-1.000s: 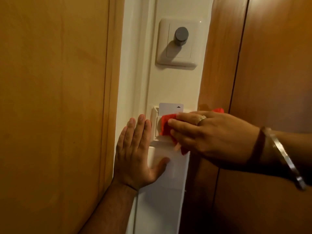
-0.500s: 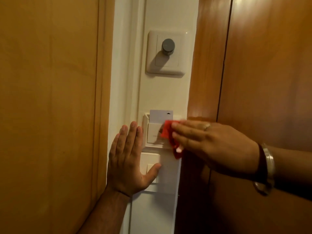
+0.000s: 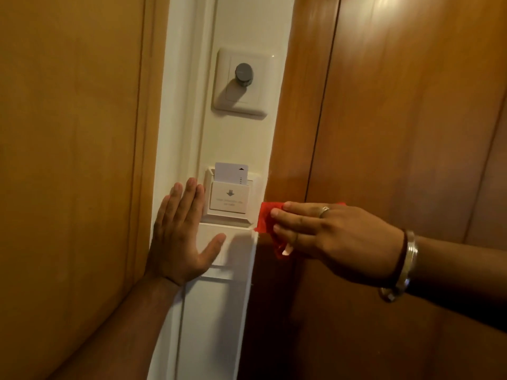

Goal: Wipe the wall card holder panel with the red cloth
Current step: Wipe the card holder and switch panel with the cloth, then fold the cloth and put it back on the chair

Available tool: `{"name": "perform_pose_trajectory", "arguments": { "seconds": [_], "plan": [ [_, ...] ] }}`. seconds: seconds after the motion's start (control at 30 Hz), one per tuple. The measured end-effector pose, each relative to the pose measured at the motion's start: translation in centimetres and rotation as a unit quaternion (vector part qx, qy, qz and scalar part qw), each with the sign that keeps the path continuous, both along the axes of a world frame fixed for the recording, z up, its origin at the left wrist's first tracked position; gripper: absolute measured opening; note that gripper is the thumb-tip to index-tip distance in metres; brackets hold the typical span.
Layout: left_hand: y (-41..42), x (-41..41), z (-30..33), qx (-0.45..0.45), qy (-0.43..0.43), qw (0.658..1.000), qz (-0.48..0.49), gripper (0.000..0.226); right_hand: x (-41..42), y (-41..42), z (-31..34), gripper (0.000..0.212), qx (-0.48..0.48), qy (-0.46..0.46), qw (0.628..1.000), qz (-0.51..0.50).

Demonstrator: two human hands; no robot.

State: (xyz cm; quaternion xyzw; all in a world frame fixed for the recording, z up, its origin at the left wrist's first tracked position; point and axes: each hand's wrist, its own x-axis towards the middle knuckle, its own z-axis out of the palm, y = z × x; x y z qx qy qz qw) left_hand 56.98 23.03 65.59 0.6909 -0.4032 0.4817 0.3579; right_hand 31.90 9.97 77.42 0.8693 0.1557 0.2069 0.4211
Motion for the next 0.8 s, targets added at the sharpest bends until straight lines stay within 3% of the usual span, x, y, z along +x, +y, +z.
{"name": "perform_pose_trajectory", "arguments": {
  "seconds": [0.1, 0.17, 0.2, 0.23, 0.3, 0.33, 0.4, 0.5, 0.67, 0.8],
  "plan": [
    [-0.5, -6.3, 0.4, -0.071, -0.04, 0.994, -0.076, 0.063, -3.2, -0.3, 0.8, 0.053, 0.021, -0.01, 1.0, 0.005],
    [-2.0, -12.8, 0.4, -0.057, 0.064, 0.966, -0.245, 0.051, -5.0, -0.4, 1.4, 0.062, 0.07, -0.029, 0.997, 0.026],
    [-2.5, -16.1, 0.9, -0.037, 0.172, 0.926, -0.334, 0.054, -5.9, -0.4, 1.8, 0.068, 0.1, -0.039, 0.994, 0.037],
    [-2.9, -19.1, 1.5, -0.028, 0.287, 0.863, -0.414, 0.066, -6.7, -0.5, 2.0, 0.073, 0.12, -0.048, 0.99, 0.05],
    [-4.1, -22.8, 2.0, -0.057, 0.458, 0.711, -0.531, 0.1, -8.3, -0.6, 1.9, 0.082, 0.141, -0.057, 0.986, 0.068],
    [-4.6, -23.9, 2.5, -0.081, 0.49, 0.655, -0.57, 0.101, -9.1, -0.8, 1.9, 0.084, 0.153, -0.058, 0.984, 0.07],
    [-5.4, -25.7, 3.8, -0.109, 0.502, 0.588, -0.625, 0.081, -10.9, -1.4, 2.0, 0.084, 0.168, -0.059, 0.981, 0.077],
    [-7.3, -28.3, 4.9, -0.127, 0.504, 0.57, -0.637, 0.043, -13.9, -2.9, 2.4, 0.082, 0.157, -0.036, 0.984, 0.076],
    [-10.5, -32.5, 5.2, -0.119, 0.512, 0.563, -0.637, 0.038, -20.6, -7.3, 4.2, 0.095, 0.283, 0.002, 0.956, -0.07],
    [-12.8, -35.6, 3.8, -0.085, 0.503, 0.594, -0.622, 0.03, -24.8, -11.5, 4.7, 0.045, 0.434, 0.034, 0.894, -0.106]
  ]
}}
